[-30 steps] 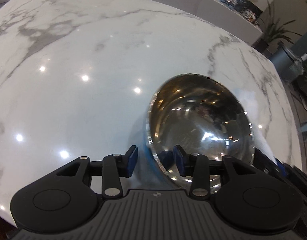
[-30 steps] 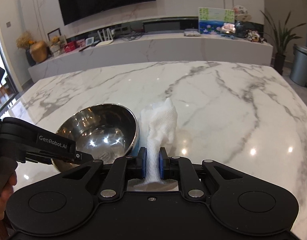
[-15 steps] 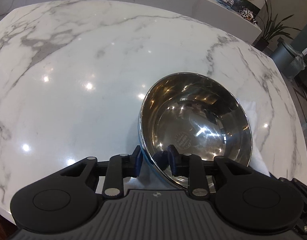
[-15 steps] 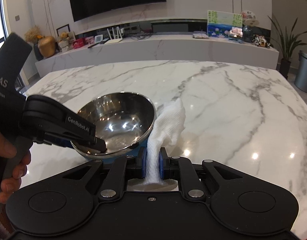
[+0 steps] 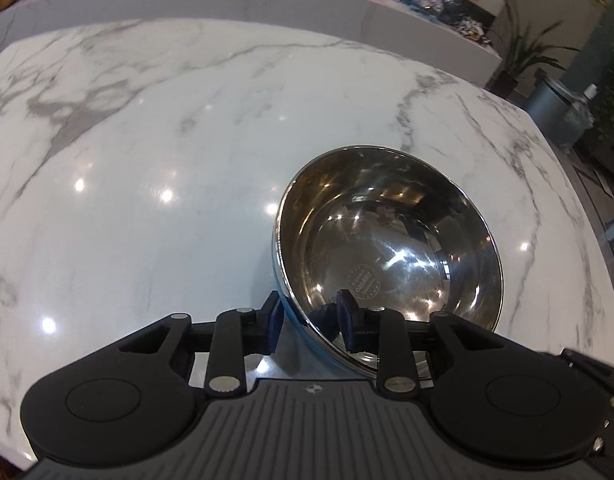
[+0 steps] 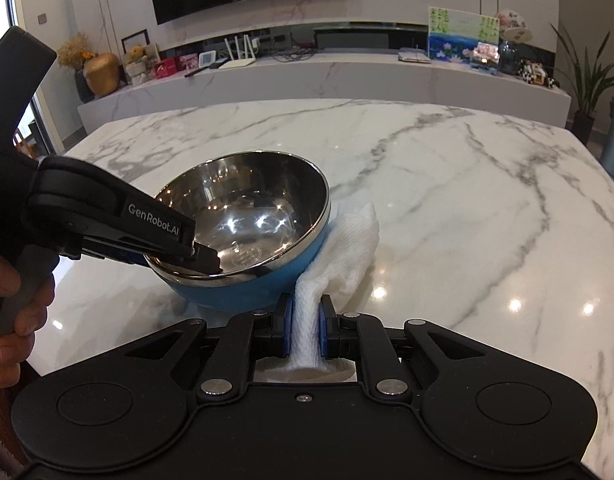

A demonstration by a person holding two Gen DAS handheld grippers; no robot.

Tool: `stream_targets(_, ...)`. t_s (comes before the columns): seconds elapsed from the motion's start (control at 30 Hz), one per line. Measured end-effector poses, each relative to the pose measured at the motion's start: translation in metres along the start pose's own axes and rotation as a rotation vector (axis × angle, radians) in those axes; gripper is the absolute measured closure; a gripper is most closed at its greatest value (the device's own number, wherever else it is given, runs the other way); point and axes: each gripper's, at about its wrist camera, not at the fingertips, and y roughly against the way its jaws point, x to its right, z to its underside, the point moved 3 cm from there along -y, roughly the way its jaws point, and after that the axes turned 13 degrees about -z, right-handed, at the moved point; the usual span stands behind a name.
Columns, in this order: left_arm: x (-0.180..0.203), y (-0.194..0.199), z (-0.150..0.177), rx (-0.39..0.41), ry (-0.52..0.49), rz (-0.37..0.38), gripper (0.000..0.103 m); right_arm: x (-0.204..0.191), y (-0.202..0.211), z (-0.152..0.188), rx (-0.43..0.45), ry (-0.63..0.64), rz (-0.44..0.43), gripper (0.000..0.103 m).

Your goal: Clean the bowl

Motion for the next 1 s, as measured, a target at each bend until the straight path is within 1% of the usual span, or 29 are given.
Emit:
stream_targets(0.07, 0.000, 0.001, 0.003, 0.034, -0.007, 0.000, 0.074, -0.001, 0.000, 0.000, -0.001, 0.003, 0.000, 0.091)
stream_targets(0.13, -0.001, 0.002, 0.004, 0.045, 0.005, 0.006, 0.074, -0.001, 0.000, 0.000, -0.002, 0.007, 0.001, 0.091)
stream_targets(0.23, -0.004, 0.003, 0.005, 0.032, 0.037, 0.018, 0.074, -0.004, -0.002, 0.000, -0.004, 0.012, 0.003, 0.091)
stream_targets(0.3, -0.009, 0.004, 0.005, 0.002, 0.082, 0.033, 0.074, -0.005, -0.002, 0.000, -0.006, 0.017, 0.004, 0.091)
stream_targets(0.33, -0.009, 0.004, 0.005, -0.007, 0.088, 0.036, 0.074, -0.006, -0.002, 0.000, -0.007, 0.019, 0.004, 0.091)
stream_targets(0.47, -0.009, 0.002, 0.002, -0.018, 0.066, 0.025, 0.074, -0.008, -0.001, 0.000, -0.008, 0.025, 0.003, 0.091)
stream_targets(0.53, -0.009, 0.000, -0.001, -0.014, 0.047, 0.014, 0.076, -0.009, 0.001, -0.001, -0.004, 0.027, 0.004, 0.091)
stream_targets(0.67, -0.010, -0.003, -0.010, 0.007, 0.008, -0.014, 0.083, -0.007, 0.012, -0.010, 0.044, 0.037, 0.018, 0.091)
stream_targets(0.77, -0.011, -0.005, -0.017, 0.015, -0.003, -0.033, 0.087, -0.007, 0.021, -0.019, 0.083, 0.054, 0.027, 0.091)
stream_targets(0.83, -0.011, -0.005, -0.021, 0.018, -0.001, -0.039, 0.087, -0.009, 0.023, -0.023, 0.090, 0.066, 0.028, 0.091)
stream_targets(0.93, -0.013, -0.005, -0.020, 0.003, 0.015, -0.047, 0.086, -0.011, 0.022, -0.023, 0.083, 0.074, 0.027, 0.091)
stream_targets(1.0, -0.016, -0.005, -0.017, -0.017, 0.034, -0.044, 0.074, -0.012, 0.020, -0.020, 0.075, 0.075, 0.024, 0.091)
